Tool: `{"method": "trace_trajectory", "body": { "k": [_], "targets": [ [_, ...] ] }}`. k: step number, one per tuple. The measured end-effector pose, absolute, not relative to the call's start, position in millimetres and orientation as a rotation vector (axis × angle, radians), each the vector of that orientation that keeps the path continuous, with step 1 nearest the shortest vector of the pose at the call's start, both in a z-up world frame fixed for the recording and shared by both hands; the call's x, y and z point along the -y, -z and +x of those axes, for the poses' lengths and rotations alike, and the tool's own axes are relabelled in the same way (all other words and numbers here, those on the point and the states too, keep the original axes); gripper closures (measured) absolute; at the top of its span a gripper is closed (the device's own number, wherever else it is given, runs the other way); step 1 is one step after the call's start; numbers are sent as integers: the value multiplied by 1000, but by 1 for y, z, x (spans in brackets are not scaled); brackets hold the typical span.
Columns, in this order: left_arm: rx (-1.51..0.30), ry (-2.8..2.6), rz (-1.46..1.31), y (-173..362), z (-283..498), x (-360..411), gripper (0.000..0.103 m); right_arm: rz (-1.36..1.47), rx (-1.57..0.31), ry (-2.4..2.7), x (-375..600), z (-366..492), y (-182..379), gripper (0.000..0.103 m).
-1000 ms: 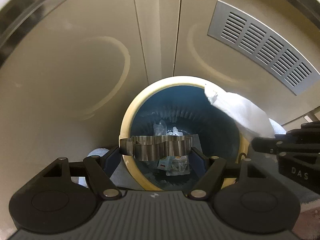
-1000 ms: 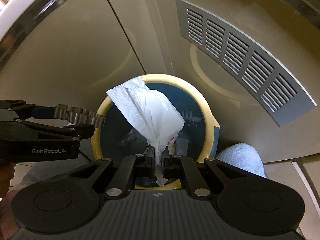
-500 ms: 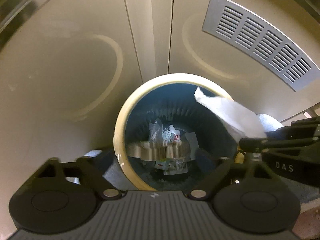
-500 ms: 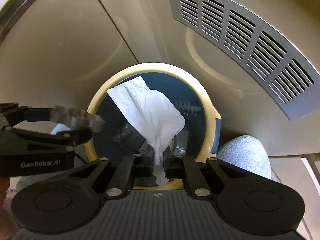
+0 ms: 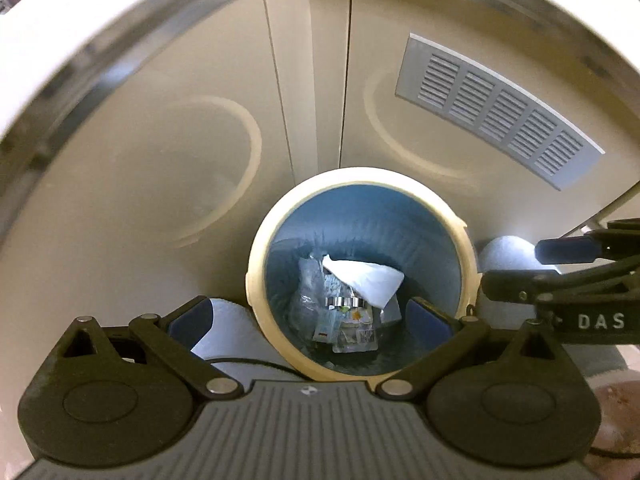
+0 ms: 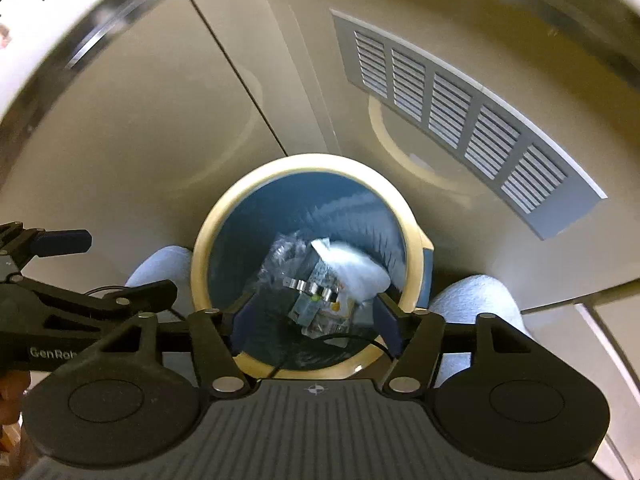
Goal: Collect trash
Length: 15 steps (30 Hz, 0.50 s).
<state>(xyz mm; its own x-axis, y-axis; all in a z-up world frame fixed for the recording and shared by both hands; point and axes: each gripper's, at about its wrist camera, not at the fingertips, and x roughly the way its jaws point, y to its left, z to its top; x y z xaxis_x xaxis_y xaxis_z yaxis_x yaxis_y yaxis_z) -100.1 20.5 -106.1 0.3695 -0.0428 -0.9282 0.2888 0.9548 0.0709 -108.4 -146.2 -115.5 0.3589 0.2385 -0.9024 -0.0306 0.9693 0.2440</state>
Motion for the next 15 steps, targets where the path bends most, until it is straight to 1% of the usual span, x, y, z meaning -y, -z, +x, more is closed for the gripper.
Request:
{"method": "trace_trajectory", "body": {
  "k": [1,8,14,15],
  "targets": [
    [-1168,212,233,102,-104,-22,0,191,-1180,-180,146,-113,111,31],
    [-1082,206,233,71,-133,-30,0,72,-1043,-194,134,-147,80,23],
    [-1009,185,275,54,-153,-28,0,-21,-961,-224,125,-167,64,21],
    [-1004,183,274,52,-155,-28,0,-32,-951,-227,124,-168,63,18]
  ]
}}
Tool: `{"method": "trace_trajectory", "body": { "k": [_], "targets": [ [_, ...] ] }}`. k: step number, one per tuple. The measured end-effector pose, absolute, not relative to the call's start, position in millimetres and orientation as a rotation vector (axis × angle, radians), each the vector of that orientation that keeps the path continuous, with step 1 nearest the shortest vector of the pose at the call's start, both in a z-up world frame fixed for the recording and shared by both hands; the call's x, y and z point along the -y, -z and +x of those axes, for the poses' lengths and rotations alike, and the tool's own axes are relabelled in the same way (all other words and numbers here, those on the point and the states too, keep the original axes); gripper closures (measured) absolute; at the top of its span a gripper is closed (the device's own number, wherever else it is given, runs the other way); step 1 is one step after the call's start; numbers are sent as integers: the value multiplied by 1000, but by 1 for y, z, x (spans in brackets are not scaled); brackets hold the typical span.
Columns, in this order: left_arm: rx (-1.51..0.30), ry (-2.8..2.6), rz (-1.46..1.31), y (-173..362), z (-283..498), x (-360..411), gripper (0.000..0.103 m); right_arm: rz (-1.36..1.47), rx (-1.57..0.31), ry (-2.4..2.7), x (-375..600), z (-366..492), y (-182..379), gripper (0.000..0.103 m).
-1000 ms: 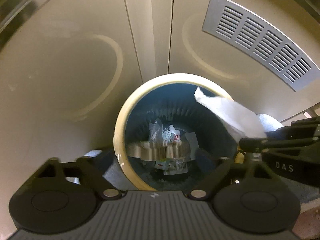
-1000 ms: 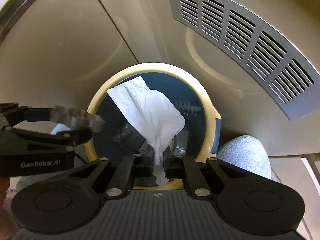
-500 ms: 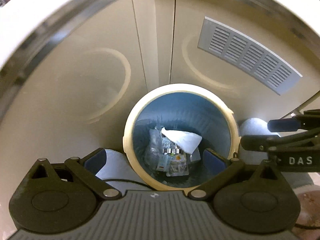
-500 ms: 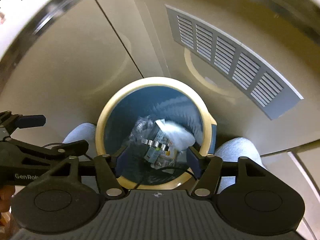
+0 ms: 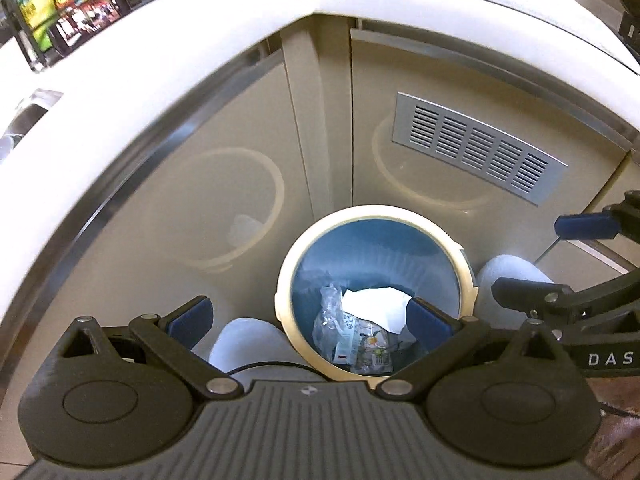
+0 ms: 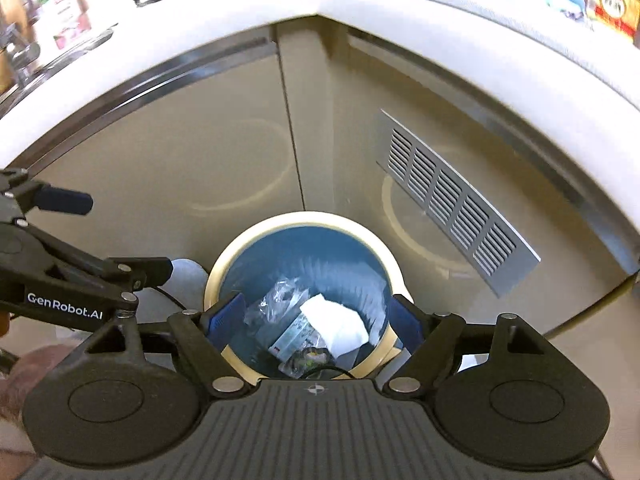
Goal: Collect trash
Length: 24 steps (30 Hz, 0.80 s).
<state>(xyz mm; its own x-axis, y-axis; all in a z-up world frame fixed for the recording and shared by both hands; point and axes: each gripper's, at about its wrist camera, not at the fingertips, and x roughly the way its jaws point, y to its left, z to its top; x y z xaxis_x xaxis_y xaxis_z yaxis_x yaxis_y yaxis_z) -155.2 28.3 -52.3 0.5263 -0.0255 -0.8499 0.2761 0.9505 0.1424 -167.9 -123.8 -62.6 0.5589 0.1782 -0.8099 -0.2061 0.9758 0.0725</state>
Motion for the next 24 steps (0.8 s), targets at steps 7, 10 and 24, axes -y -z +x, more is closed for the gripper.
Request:
{"method": "trace_trajectory", "body": {
  "k": [7,10,24],
  "targets": [
    [-976,164,268,42,-162,-33,0,-80,-910,-239,117,-177,52,11],
    [-970,166,262,39,-165,-35,0,-103,-901,-242,113,-181,51,11],
    [-939,172,268,34,-174,-34,0,-103,-889,-231,114,-190,49,10]
  ]
}}
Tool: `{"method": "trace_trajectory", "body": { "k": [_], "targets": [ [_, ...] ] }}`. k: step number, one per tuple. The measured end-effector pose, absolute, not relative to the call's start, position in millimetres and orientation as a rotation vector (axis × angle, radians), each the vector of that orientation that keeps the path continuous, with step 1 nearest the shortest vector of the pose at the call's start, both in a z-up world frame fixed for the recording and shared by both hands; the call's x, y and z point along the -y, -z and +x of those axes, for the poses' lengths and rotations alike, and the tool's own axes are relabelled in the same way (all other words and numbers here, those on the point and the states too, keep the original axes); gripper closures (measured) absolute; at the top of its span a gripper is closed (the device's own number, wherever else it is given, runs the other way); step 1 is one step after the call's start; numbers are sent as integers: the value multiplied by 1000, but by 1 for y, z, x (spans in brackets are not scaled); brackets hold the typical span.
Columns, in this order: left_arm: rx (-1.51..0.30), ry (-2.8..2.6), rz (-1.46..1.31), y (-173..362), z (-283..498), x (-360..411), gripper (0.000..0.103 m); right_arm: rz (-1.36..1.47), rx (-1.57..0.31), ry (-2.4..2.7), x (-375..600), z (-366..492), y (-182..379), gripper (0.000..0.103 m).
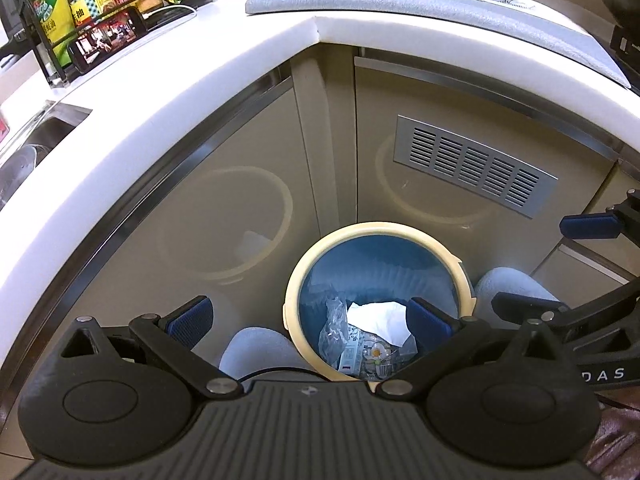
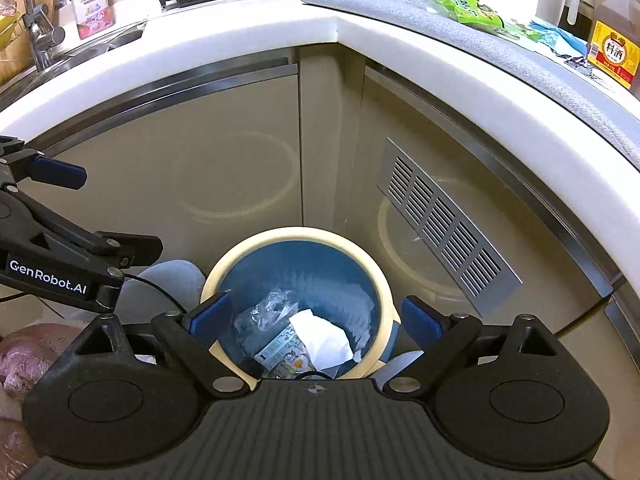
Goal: Collect trash
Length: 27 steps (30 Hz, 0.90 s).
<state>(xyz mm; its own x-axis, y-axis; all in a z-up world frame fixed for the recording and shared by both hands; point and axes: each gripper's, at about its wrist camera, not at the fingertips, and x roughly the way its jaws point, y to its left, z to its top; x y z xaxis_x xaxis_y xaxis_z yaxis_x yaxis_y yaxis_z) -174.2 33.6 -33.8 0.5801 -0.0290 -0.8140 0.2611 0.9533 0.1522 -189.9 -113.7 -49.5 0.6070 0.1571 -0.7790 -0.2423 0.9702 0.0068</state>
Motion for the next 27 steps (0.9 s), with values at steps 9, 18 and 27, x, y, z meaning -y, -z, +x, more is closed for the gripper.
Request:
{"method": "trace_trajectory", "body": {
  "k": [9,18,27],
  "targets": [
    [-946,182,249,34,-174,-36,0,-82,-899,-221,118,-188,51,7],
    [-950,182,248,35,-174,-36,0,-52,-920,-211,123,-184,56,7],
    [-949,192,251,35,-175,-36,0,-48,-917,-216,123,-185,57,7]
  ]
}}
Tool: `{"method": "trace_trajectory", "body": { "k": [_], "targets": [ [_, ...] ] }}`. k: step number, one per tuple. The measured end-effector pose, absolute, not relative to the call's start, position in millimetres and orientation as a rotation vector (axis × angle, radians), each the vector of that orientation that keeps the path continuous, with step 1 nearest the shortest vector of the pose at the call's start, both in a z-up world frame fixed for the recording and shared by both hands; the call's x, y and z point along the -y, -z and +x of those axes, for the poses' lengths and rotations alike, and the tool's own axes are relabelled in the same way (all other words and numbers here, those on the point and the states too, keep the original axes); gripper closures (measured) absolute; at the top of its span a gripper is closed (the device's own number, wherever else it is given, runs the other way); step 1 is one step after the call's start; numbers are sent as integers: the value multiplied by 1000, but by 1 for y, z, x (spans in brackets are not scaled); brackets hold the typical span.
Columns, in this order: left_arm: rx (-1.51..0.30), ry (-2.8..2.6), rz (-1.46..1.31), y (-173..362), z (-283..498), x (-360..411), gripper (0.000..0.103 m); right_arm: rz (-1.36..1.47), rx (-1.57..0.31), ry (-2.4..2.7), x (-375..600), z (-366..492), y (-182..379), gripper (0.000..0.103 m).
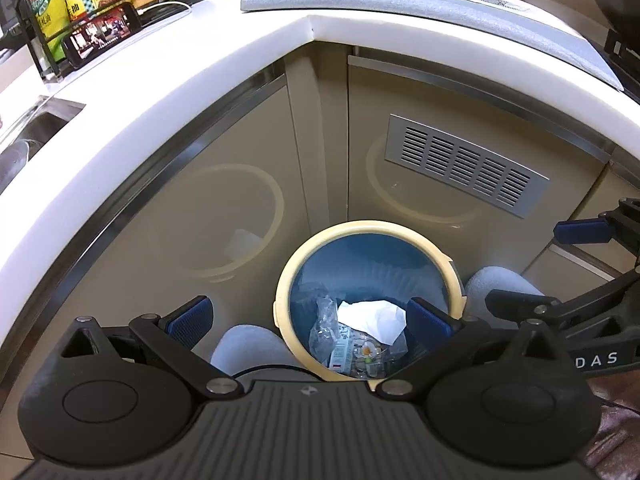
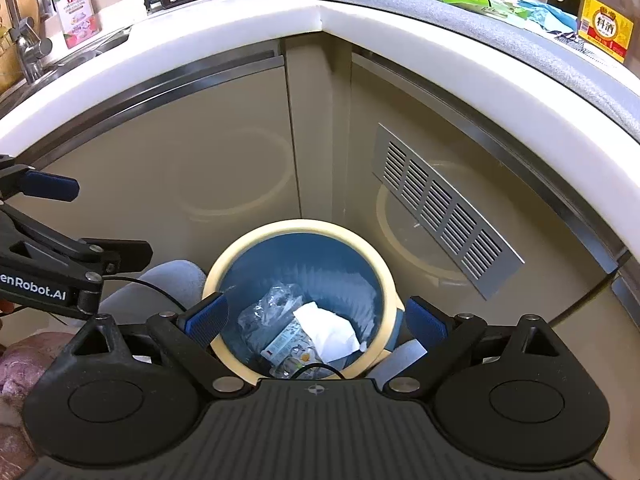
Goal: Collect trash
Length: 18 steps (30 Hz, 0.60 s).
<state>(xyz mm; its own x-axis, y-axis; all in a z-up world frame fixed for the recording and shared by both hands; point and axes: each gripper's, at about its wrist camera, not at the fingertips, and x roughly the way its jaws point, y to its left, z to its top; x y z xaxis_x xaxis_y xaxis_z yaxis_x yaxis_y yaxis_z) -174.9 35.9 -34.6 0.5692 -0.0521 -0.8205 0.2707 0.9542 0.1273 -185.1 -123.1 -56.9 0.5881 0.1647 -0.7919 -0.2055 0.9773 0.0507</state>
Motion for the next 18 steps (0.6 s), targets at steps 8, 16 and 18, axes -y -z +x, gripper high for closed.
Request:
{"method": "trace_trajectory", "body": {
  "k": [8,16,18],
  "targets": [
    [-938,189,233,33,-175,-38,0,-18,-927,-224,127,-185,59,5],
    [-912,196,258,30,-173,-36,0,15,-939,-226,132,-181,62,0],
    [-898,191,265,28,-171,-35,0,12,-939,-218,134,-179,62,0]
  ]
}}
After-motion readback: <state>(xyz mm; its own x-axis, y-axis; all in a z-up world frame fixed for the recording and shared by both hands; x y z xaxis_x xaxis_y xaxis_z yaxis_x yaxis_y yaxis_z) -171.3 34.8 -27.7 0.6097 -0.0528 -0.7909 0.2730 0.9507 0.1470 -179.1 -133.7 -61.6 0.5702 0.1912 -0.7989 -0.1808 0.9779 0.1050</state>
